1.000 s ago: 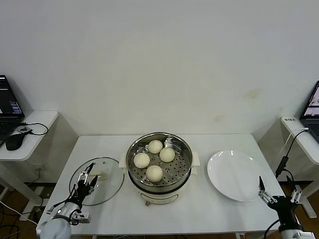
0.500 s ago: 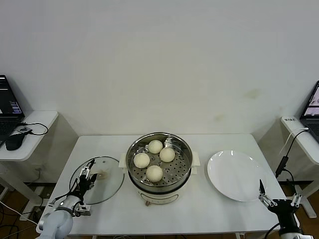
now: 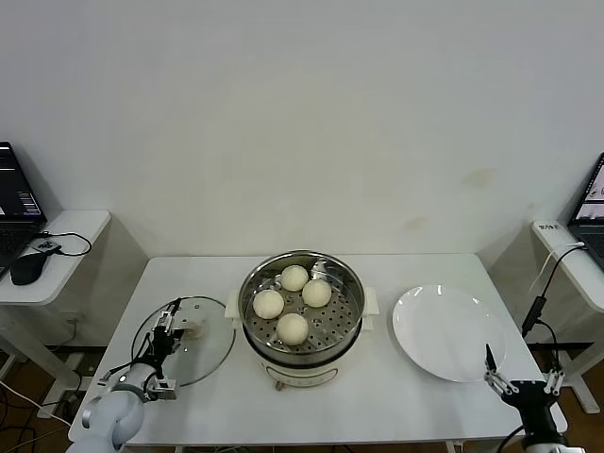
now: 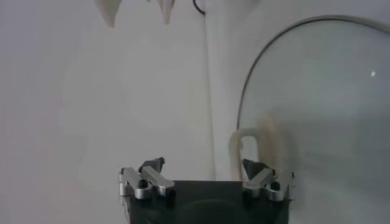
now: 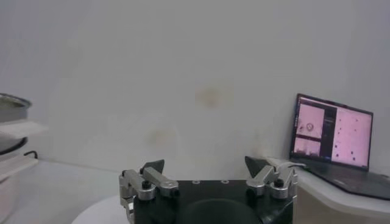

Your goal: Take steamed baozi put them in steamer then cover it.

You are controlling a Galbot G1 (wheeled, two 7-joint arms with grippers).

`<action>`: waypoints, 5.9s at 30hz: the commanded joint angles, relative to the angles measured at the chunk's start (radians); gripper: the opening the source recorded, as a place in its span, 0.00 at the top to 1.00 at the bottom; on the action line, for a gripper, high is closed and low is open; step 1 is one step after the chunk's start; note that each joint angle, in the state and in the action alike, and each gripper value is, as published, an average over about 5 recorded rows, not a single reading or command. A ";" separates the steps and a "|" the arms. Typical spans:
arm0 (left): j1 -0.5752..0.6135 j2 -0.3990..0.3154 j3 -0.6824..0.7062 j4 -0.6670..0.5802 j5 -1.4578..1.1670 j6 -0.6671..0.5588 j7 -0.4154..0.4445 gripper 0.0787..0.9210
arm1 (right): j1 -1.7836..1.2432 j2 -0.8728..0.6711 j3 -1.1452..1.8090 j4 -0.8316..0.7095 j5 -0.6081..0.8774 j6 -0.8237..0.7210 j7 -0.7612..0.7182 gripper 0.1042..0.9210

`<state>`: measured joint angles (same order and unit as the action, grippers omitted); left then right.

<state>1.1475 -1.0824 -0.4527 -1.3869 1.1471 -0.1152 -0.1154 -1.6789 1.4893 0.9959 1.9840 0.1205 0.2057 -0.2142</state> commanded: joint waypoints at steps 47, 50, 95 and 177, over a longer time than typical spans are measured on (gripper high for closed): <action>0.046 0.190 0.132 -0.685 -0.307 0.392 0.183 0.94 | 0.035 0.008 -0.109 -0.055 -0.171 -0.028 0.063 0.12; -0.006 0.202 0.227 -0.686 -0.335 0.444 0.199 0.94 | 0.045 0.018 -0.120 -0.069 -0.220 -0.038 0.093 0.12; -0.159 -0.313 0.546 -0.525 0.355 0.569 0.460 0.94 | 0.128 0.035 -0.208 -0.186 -0.380 -0.048 0.151 0.12; 0.255 -0.151 0.355 -0.888 0.055 0.476 0.249 0.35 | 0.077 0.032 -0.227 -0.157 -0.387 -0.045 0.130 0.12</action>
<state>1.1532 -1.3494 -0.0147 -2.0244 1.4136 0.3986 0.2536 -1.5988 1.5235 0.7659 1.8263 -0.2789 0.1569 -0.0769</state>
